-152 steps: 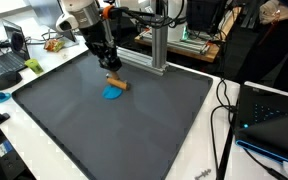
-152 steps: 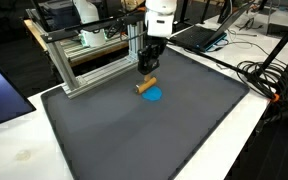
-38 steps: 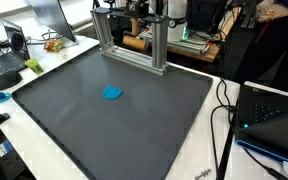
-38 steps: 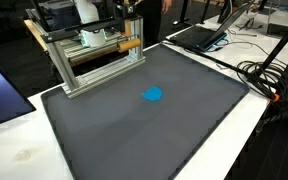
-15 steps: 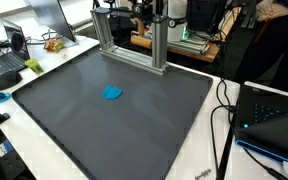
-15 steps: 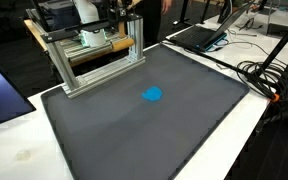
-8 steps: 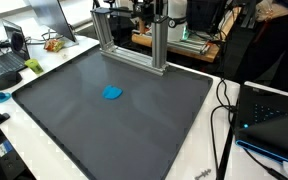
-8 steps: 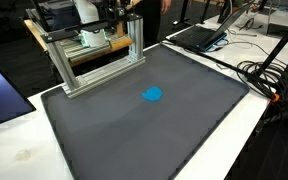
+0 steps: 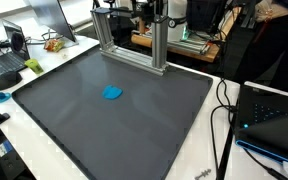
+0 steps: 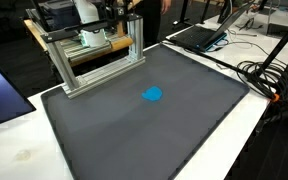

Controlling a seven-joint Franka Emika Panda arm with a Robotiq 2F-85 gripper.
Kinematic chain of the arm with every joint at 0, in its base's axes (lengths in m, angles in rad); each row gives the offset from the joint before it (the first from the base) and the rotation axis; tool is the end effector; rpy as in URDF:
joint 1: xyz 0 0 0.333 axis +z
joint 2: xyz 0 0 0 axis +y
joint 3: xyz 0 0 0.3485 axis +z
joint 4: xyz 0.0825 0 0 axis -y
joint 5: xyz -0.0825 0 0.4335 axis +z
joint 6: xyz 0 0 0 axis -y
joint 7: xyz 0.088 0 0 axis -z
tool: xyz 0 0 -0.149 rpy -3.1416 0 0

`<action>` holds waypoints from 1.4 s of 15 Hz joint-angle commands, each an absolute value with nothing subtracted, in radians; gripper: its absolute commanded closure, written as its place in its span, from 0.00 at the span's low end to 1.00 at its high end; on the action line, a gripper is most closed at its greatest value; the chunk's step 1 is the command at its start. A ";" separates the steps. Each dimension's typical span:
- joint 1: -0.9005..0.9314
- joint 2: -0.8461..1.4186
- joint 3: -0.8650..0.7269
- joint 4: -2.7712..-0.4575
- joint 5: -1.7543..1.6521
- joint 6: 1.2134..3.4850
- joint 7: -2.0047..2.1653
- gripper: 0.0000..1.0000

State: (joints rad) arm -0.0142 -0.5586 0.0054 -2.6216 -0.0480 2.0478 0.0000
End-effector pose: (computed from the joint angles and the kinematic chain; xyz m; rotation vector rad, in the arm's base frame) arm 0.3920 -0.0080 0.3899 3.0962 0.0197 -0.0239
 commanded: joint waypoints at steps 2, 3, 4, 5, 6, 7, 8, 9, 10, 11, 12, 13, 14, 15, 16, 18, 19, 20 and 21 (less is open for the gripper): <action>-0.012 -0.605 0.014 -2.645 -0.061 2.022 0.005 0.00; -0.012 -0.609 0.014 -2.644 -0.062 2.024 0.005 0.00; -0.014 -0.614 0.018 -2.643 -0.066 2.026 0.010 0.00; -0.013 -0.622 0.018 -2.643 -0.065 2.029 0.009 0.00; -0.018 -0.638 0.023 -2.640 -0.074 2.031 0.020 0.00; -0.023 -0.658 0.031 -2.631 -0.086 2.020 0.032 0.00; -0.026 -0.678 0.035 -2.619 -0.094 2.011 0.040 0.00; -0.027 -0.691 0.039 -2.601 -0.104 1.995 0.042 0.00; -0.028 -0.696 0.036 -2.572 -0.106 1.980 0.041 0.00; -0.029 -0.686 0.034 -2.536 -0.114 1.960 0.033 0.00; -0.028 -0.645 0.030 -2.480 -0.114 1.951 0.025 0.00; -0.028 -0.608 0.032 -2.431 -0.112 1.940 0.032 0.00; -0.021 -0.565 0.030 -2.375 -0.109 1.934 0.020 0.00; -0.029 -0.513 0.040 -2.317 -0.117 1.933 0.042 0.00; -0.029 -0.472 0.041 -2.271 -0.119 1.930 0.044 0.00; -0.018 -0.376 0.026 -2.177 -0.099 1.932 0.022 0.00; -0.017 -0.325 0.024 -2.136 -0.095 1.934 0.023 0.00; -0.016 -0.280 0.022 -2.101 -0.091 1.936 0.024 0.00; -0.011 -0.237 0.017 -2.070 -0.077 1.942 0.013 0.00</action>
State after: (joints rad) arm -0.0194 -0.3941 0.0289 -2.2100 -0.1005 1.9675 0.0263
